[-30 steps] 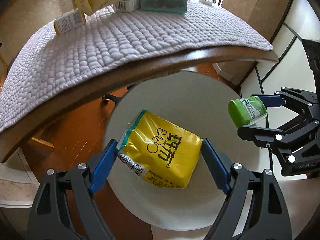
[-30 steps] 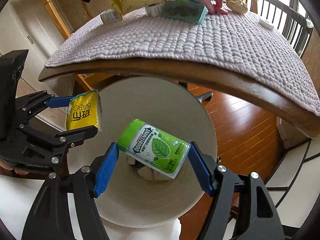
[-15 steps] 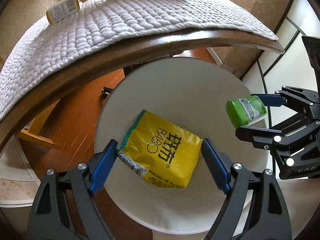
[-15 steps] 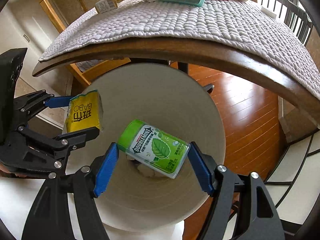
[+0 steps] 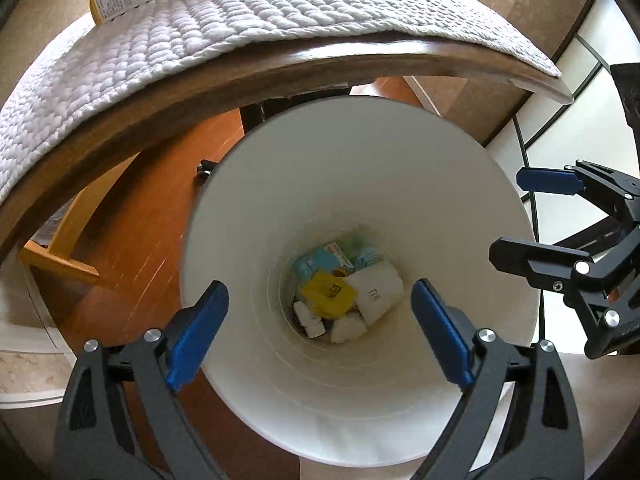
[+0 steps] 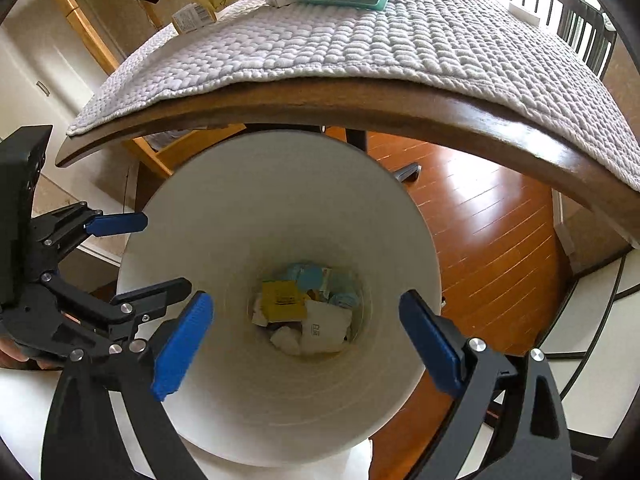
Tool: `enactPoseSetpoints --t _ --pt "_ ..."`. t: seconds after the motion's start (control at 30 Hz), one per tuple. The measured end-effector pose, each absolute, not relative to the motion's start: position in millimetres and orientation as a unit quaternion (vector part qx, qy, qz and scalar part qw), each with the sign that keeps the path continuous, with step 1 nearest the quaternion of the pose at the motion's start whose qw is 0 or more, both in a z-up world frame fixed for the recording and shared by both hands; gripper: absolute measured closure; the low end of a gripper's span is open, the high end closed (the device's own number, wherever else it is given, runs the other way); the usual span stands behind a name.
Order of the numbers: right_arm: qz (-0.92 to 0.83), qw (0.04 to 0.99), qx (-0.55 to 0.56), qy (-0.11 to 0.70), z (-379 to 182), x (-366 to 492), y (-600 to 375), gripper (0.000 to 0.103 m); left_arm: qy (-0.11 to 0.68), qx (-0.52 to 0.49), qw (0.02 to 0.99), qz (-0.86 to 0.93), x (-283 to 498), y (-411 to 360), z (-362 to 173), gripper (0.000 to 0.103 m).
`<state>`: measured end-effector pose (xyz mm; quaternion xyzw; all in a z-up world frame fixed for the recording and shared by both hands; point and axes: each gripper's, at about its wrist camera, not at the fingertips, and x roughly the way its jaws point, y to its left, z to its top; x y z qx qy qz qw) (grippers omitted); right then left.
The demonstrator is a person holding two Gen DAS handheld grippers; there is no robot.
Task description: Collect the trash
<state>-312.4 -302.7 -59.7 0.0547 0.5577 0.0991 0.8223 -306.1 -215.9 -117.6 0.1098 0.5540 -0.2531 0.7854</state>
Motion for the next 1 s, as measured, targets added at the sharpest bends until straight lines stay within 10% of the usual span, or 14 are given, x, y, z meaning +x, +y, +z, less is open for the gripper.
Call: enactPoseSetpoints --t 1.0 --pt "-0.119 0.886 0.102 0.437 22 -207 -449 0.004 0.447 -0.021 0.894 -0.033 -172 -102 -12 0.001"
